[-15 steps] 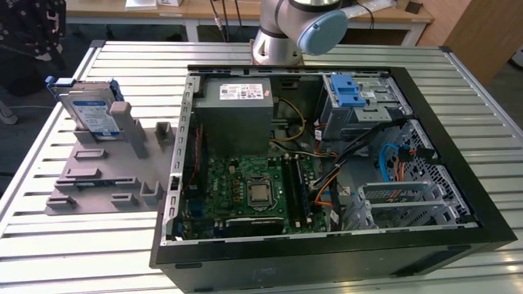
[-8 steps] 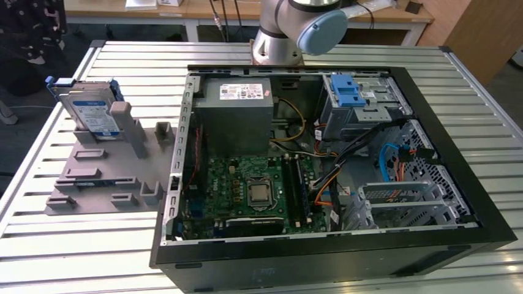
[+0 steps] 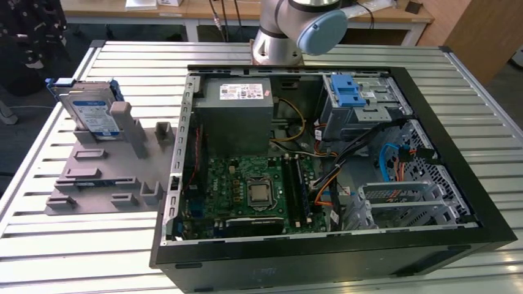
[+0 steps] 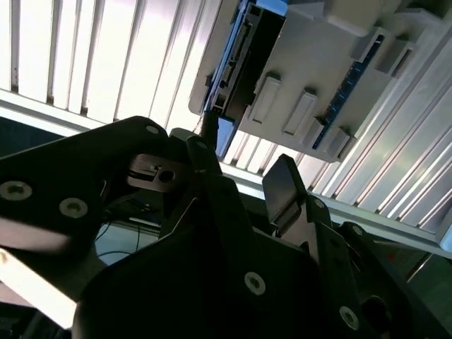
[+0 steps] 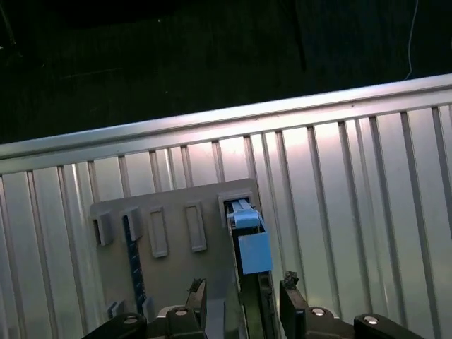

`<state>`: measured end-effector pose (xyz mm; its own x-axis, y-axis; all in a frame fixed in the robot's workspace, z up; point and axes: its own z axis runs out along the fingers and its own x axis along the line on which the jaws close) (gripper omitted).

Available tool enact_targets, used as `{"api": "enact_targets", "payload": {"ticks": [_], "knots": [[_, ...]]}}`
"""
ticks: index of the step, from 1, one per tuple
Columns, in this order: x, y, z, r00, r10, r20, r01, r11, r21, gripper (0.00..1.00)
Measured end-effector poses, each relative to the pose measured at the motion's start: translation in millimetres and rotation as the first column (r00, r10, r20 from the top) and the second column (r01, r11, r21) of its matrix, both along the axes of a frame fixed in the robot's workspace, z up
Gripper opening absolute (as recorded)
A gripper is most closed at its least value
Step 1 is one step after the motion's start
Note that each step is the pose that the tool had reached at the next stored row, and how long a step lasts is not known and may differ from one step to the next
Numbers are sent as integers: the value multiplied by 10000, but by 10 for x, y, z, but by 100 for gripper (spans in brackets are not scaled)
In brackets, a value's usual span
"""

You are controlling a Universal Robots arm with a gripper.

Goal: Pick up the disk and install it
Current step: 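Pick up the disk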

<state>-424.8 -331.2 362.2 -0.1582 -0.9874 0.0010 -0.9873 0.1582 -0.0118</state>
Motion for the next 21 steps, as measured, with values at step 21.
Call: {"api": "enact_targets", "payload": {"ticks": [21], "knots": [[-83, 57, -199, 9986, 528, -2, -528, 9986, 4, 53]]}}
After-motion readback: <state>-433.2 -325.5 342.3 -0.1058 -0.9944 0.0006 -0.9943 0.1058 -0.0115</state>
